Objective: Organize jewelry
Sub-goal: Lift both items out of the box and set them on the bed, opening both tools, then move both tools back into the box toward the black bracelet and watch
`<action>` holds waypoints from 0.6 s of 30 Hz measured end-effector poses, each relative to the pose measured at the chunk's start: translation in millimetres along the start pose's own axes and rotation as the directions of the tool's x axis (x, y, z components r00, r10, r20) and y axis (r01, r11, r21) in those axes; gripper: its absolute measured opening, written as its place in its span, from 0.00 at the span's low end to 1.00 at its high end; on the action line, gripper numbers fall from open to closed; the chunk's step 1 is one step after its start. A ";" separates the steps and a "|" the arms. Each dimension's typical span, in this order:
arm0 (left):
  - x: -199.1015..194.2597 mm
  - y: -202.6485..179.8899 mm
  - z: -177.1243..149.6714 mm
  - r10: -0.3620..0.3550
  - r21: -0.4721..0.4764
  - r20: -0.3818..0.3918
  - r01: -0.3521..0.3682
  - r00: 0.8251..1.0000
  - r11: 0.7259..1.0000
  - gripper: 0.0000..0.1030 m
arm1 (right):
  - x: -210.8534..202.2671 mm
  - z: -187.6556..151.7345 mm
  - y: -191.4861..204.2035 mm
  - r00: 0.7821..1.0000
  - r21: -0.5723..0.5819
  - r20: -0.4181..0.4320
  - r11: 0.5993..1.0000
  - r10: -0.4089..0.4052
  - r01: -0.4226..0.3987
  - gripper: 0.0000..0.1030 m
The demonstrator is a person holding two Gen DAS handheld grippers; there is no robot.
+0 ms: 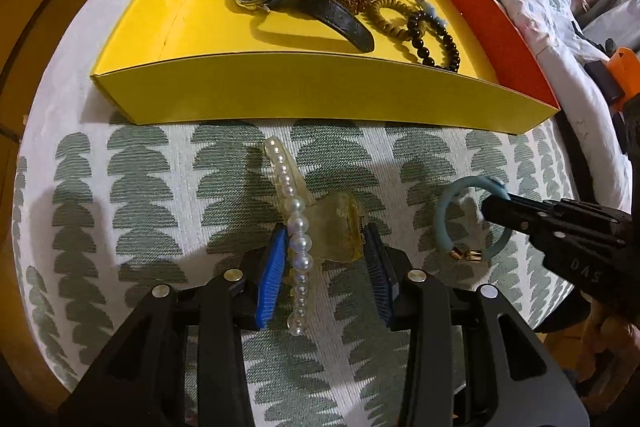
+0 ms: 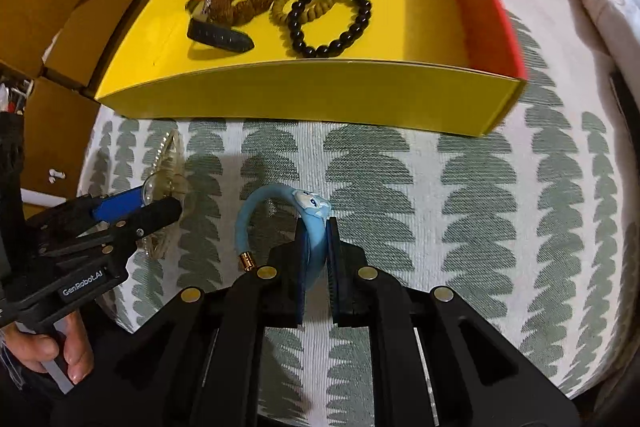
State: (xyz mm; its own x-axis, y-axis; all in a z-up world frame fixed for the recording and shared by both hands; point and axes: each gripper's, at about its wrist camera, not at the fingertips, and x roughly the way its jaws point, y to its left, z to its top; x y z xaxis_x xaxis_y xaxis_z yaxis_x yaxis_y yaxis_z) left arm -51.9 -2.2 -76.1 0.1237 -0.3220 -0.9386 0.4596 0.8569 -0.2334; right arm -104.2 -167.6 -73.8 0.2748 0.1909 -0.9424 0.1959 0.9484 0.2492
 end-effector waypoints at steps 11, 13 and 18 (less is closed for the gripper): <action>-2.5 2.2 -0.3 -0.034 -0.011 -0.016 0.034 0.999 0.999 0.60 | -9.6 4.3 4.2 0.997 -0.031 0.037 0.997 -0.070 0.072 0.19; -13.0 2.5 -0.2 -0.063 -0.006 0.004 0.063 0.998 0.998 0.69 | -17.3 4.1 3.6 0.996 -0.033 0.052 0.996 -0.075 0.077 0.19; -40.8 8.8 4.3 -0.114 -0.014 0.060 0.115 0.992 0.993 0.72 | -44.5 5.6 0.1 0.991 -0.026 0.132 0.999 -0.023 0.027 0.19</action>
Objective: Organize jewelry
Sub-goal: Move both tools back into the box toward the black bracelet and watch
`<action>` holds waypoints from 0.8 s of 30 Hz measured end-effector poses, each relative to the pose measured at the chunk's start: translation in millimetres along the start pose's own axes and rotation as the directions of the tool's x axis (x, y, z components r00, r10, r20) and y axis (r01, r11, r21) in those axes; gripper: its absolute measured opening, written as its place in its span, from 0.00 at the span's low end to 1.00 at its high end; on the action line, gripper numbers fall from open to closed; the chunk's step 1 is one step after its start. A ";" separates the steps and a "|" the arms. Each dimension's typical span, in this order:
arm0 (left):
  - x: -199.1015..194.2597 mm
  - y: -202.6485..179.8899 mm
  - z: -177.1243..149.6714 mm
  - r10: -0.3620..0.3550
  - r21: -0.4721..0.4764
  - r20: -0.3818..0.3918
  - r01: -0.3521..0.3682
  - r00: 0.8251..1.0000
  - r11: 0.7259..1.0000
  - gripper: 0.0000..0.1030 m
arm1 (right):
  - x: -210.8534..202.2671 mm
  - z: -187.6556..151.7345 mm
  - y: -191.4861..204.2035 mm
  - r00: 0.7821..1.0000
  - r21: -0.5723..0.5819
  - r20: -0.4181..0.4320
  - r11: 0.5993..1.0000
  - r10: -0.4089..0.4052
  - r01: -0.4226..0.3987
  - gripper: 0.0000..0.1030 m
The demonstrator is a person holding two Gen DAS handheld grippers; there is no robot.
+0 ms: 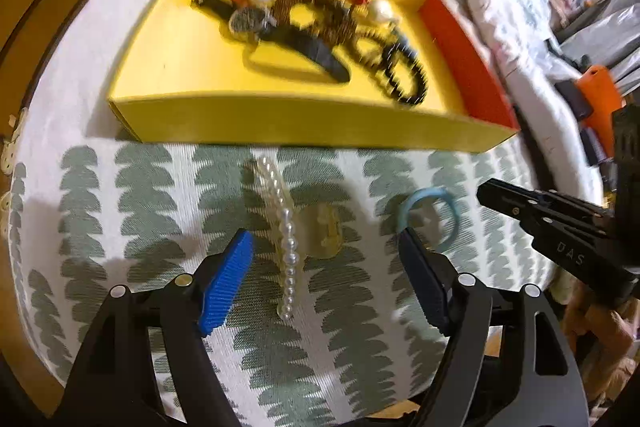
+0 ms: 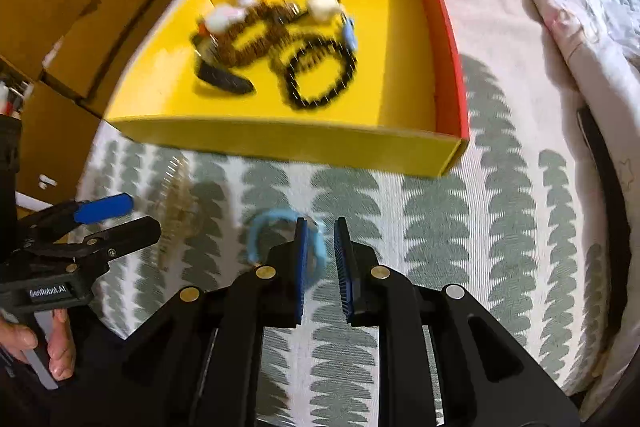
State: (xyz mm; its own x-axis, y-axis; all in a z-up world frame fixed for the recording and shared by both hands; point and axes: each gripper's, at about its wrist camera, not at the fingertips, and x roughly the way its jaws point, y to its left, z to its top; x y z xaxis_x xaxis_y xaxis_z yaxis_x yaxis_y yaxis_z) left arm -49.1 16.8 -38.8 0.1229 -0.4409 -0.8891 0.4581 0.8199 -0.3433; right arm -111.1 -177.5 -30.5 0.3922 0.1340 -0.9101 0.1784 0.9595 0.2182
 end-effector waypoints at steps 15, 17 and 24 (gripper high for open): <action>-13.1 32.7 105.3 0.076 -0.081 0.068 -0.071 0.995 0.994 0.84 | 0.4 74.0 -1.1 0.981 0.031 0.172 0.995 0.092 -0.099 0.20; 3.7 36.2 111.7 0.074 -0.092 0.020 -0.071 0.997 0.993 0.84 | 15.0 82.8 1.4 0.984 0.025 0.149 0.995 0.097 -0.101 0.20; 47.2 56.3 133.5 0.053 -0.198 -0.073 -0.066 0.996 0.978 0.84 | 41.2 102.8 8.5 0.990 0.024 0.113 0.996 0.082 -0.086 0.20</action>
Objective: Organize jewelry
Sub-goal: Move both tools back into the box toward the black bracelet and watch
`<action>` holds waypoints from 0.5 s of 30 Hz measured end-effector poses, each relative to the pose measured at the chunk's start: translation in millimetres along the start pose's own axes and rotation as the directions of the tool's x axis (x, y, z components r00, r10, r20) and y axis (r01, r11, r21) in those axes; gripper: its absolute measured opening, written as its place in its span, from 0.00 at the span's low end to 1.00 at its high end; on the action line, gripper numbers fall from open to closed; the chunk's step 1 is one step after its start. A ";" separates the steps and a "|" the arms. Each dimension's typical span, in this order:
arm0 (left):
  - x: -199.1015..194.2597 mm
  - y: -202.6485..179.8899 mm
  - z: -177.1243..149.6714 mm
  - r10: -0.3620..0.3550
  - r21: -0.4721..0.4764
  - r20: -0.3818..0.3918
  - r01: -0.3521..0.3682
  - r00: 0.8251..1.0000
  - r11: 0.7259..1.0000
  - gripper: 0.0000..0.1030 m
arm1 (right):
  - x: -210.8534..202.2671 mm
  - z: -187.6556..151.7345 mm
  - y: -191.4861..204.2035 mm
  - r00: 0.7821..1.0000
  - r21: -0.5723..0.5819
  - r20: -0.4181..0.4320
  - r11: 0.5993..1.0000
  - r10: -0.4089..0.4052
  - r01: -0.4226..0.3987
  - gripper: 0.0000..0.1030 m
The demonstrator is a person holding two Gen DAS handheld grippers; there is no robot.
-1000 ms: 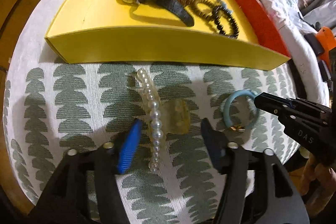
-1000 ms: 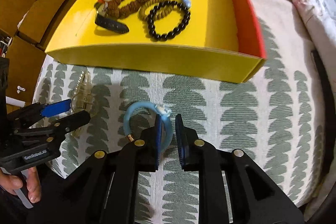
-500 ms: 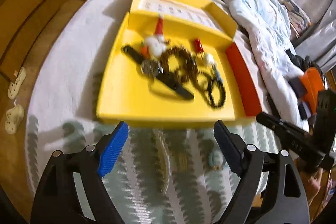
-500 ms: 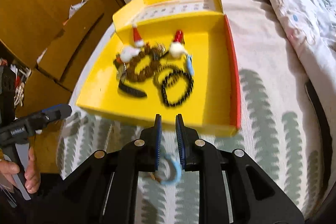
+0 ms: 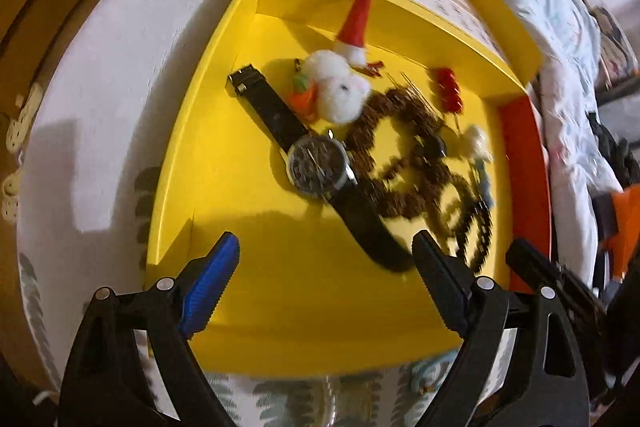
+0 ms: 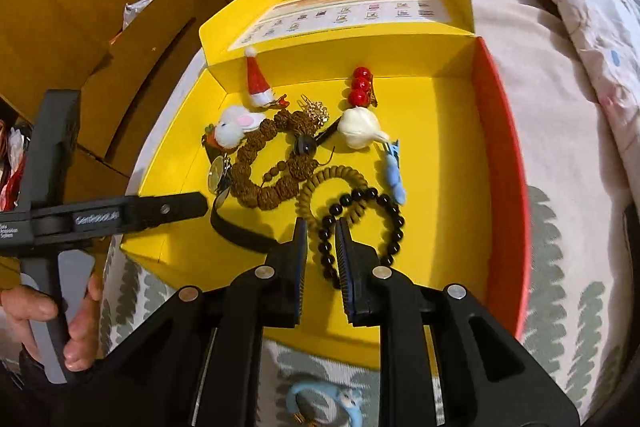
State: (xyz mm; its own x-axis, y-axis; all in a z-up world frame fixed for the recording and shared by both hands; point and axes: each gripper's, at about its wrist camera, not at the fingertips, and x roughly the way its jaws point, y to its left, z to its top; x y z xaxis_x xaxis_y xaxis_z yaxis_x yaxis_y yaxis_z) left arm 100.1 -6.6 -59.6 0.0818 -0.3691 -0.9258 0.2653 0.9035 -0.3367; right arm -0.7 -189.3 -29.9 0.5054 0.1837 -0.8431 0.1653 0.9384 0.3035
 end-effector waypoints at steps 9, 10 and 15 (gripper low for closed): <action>9.6 0.7 22.1 0.073 -0.037 0.026 -0.072 0.997 0.997 0.84 | 25.3 1.2 5.0 0.998 -0.028 -0.048 0.999 -0.041 0.040 0.53; 9.7 -0.5 22.5 0.079 -0.032 0.027 -0.078 0.996 0.996 0.84 | 27.4 1.5 3.8 0.998 -0.022 -0.056 0.999 -0.040 0.038 0.53; 14.0 -3.9 23.9 0.123 -0.020 0.035 -0.122 0.992 0.992 0.84 | 34.5 0.5 -0.7 0.996 0.001 -0.079 0.999 -0.049 0.049 0.53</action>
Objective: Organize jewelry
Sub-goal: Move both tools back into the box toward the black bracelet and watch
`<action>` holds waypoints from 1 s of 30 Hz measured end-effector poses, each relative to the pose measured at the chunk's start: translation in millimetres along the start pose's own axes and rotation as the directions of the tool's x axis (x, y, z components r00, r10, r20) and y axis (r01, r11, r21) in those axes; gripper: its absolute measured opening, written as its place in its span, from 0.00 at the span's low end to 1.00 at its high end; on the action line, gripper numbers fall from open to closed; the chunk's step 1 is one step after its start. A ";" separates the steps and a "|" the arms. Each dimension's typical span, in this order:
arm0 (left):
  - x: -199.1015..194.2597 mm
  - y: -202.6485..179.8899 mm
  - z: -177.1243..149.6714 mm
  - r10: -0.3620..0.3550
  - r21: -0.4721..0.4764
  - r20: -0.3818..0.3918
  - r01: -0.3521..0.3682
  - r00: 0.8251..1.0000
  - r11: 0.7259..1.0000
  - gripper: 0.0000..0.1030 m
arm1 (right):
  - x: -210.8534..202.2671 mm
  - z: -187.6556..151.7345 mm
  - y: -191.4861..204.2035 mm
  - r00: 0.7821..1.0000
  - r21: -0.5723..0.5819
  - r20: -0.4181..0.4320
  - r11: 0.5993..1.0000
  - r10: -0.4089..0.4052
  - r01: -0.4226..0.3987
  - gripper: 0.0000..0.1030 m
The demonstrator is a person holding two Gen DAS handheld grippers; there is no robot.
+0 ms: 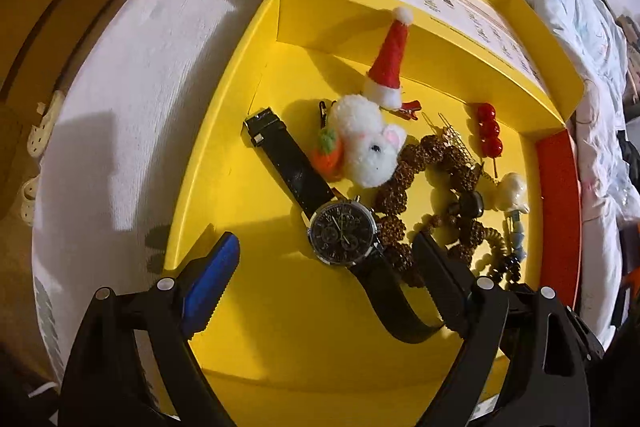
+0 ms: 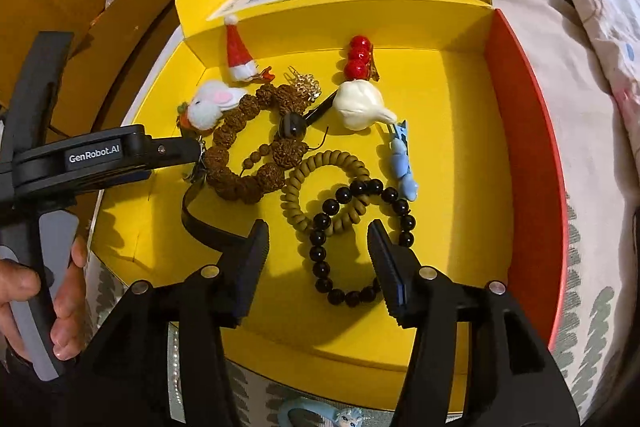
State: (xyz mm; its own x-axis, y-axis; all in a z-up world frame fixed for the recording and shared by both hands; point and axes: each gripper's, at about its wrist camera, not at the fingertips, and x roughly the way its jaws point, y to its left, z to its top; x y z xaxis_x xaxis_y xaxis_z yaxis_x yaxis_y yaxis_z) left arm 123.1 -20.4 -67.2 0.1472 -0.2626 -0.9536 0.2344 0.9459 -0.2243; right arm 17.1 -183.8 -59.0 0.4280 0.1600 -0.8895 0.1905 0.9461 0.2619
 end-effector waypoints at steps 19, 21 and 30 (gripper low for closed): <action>10.7 -9.0 6.4 0.076 0.019 0.015 -0.076 0.997 0.997 0.57 | 5.1 -2.9 9.1 0.998 -0.040 -0.015 0.998 -0.056 0.055 0.49; 13.6 -11.2 5.5 0.105 0.020 0.025 -0.105 0.994 0.994 0.57 | 7.4 -3.6 12.0 0.997 -0.052 -0.018 0.996 -0.073 0.072 0.44; 16.9 -10.4 3.2 0.152 0.027 0.073 -0.154 0.986 0.988 0.55 | 18.7 -7.4 20.2 0.990 -0.099 -0.030 0.985 -0.141 0.138 0.25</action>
State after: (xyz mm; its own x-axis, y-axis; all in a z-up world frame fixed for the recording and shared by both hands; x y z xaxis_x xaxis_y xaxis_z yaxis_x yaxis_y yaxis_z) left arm 126.3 -35.3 -80.3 0.2508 -0.1295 -0.9593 0.2343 0.9697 -0.0696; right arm 22.4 -159.6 -73.1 0.3706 0.0332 -0.9282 0.1588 0.9824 0.0985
